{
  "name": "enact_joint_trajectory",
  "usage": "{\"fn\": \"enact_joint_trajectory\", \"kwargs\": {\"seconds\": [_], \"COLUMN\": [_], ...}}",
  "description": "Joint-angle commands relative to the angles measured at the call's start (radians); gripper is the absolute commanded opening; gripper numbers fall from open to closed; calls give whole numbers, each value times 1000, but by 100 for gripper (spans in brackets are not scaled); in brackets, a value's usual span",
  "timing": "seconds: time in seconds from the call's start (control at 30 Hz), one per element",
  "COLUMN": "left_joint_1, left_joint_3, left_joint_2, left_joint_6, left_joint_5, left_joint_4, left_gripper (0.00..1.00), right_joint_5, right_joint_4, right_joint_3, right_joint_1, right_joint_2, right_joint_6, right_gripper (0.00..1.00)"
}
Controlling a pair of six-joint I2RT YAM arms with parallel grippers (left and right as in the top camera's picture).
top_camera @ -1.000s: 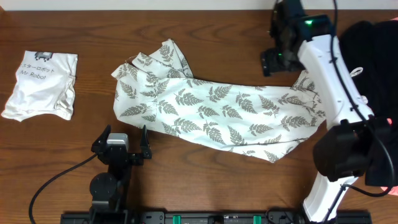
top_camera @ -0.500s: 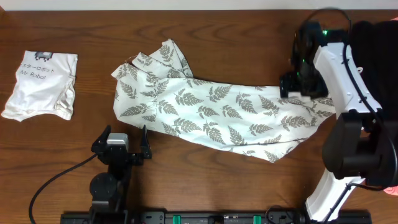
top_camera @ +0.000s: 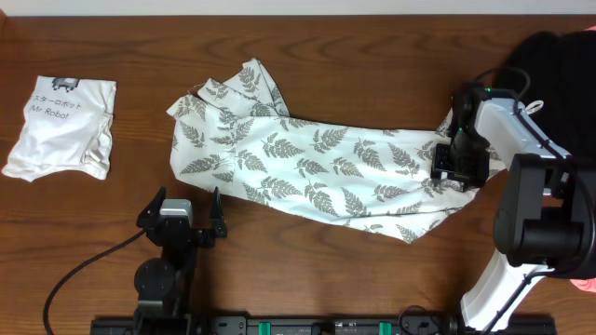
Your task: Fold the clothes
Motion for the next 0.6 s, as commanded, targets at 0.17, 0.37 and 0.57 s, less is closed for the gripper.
{"fn": "enact_joint_trajectory", "kwargs": {"seconds": [0.17, 0.37, 0.57], "left_joint_1": [-5, -5, -5], "left_joint_3": [-18, -18, -18], "left_joint_2": [-6, -6, -6], "left_joint_6": [6, 6, 6], "left_joint_5": [-31, -31, -31], "left_joint_4": [-37, -37, -37], "left_gripper": [98, 98, 98], "right_joint_5": [-43, -43, -40], "right_joint_4": [234, 427, 643], "right_joint_3": [-41, -53, -69], "right_joint_1": [3, 20, 44], "right_joint_2": [3, 3, 12], "right_joint_6": [-14, -14, -39], "right_gripper": [52, 52, 52]}}
